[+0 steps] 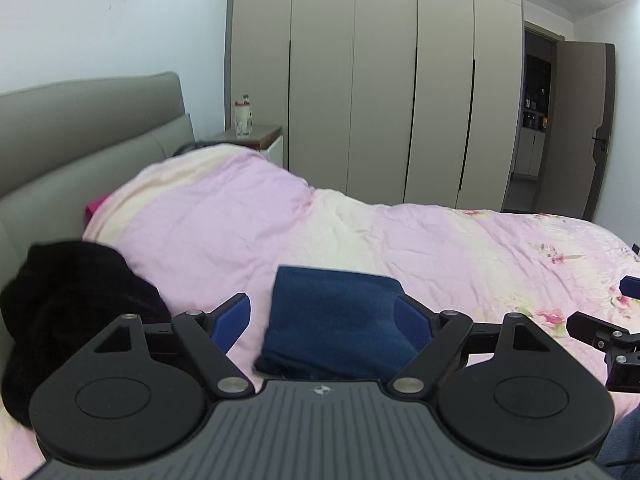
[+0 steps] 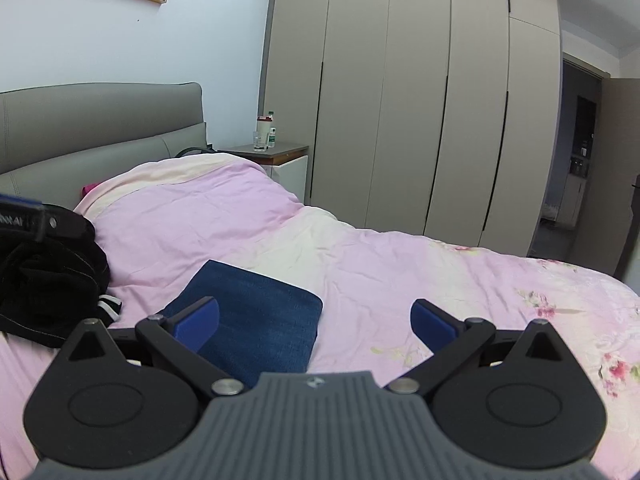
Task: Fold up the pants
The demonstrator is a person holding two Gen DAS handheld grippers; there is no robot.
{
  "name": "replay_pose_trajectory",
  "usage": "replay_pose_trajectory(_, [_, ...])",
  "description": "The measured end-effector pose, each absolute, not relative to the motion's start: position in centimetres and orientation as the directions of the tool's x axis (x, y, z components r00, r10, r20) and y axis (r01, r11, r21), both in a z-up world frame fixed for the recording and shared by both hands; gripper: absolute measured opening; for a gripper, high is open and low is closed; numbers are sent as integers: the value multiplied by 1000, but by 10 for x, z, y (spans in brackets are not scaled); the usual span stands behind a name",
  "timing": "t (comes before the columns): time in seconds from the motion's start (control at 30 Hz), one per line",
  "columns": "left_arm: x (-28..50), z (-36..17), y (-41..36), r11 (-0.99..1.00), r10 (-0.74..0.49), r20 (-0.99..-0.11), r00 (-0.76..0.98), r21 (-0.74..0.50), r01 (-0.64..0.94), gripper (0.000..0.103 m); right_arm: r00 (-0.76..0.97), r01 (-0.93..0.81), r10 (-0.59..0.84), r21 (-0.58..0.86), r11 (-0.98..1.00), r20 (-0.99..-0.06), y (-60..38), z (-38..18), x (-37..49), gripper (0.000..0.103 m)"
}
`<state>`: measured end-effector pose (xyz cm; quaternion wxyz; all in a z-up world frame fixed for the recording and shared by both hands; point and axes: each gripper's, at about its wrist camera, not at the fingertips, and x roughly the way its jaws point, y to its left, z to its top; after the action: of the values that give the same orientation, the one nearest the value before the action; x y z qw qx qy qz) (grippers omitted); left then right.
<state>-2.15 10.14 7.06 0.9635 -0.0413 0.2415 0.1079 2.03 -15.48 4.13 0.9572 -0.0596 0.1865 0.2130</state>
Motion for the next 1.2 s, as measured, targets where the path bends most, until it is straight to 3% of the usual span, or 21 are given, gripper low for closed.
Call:
replay_pose_trajectory(0.27, [-42, 33, 61, 972, 214, -525, 824, 31, -233, 95, 878, -369, 339, -27, 929, -338, -168, 25, -17, 98])
replay_pose_trajectory(0.5, [-55, 20, 47, 971, 226, -548, 805, 59, -232, 95, 841, -397, 373, 20, 918, -393, -168, 0, -27, 98])
replay_pose_trajectory(1.2, [-66, 24, 32, 966, 254, -544, 800, 97, -240, 95, 814, -414, 410, 83, 906, -411, -177, -8, -33, 98])
